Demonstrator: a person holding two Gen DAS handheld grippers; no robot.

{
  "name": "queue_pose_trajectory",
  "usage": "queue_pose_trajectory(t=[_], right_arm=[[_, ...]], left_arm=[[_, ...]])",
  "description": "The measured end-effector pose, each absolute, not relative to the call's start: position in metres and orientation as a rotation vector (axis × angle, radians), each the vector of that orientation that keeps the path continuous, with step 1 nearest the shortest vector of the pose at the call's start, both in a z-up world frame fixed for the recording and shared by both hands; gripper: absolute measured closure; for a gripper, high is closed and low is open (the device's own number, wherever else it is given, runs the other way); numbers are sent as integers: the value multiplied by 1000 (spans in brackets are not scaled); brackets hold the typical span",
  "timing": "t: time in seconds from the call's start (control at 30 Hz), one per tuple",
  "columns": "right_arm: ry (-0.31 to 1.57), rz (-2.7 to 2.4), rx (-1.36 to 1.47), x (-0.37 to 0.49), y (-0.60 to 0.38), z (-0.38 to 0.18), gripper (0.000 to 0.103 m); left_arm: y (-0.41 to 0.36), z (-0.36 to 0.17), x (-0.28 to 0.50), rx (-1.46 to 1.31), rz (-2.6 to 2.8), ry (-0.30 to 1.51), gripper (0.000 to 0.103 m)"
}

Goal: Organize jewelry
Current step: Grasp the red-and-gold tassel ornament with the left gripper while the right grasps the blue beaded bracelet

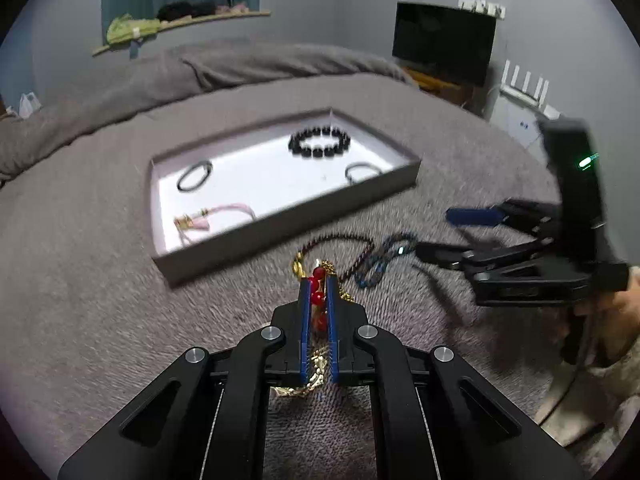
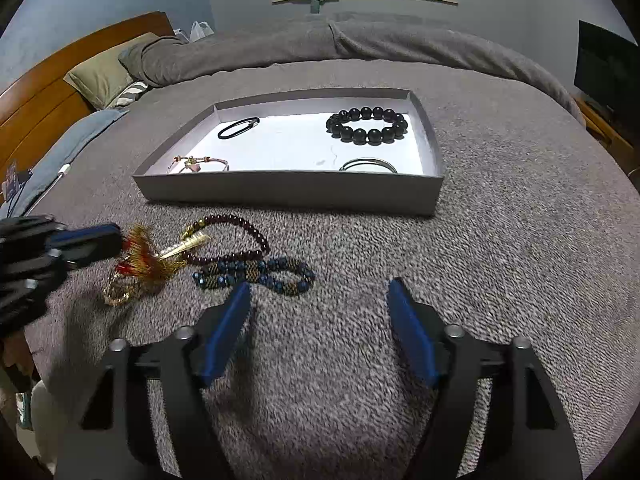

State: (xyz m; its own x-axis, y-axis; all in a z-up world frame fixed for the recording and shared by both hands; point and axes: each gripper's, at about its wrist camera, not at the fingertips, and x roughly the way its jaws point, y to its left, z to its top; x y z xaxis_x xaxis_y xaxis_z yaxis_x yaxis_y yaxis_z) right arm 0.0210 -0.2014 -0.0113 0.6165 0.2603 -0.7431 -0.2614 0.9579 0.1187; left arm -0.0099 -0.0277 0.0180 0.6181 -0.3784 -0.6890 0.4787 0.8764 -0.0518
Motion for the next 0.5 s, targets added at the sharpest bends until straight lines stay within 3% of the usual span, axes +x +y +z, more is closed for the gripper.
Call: queue_pose_trajectory(t=[0.33,0.5], right_arm=[[872,307,-13,37,-190,-16,65],[904,317,-4,43,-188,-23,71]], left_arm=[[-11,56,-16,131,-447,660,95],[-3,60,-14,121,-436,655,95]])
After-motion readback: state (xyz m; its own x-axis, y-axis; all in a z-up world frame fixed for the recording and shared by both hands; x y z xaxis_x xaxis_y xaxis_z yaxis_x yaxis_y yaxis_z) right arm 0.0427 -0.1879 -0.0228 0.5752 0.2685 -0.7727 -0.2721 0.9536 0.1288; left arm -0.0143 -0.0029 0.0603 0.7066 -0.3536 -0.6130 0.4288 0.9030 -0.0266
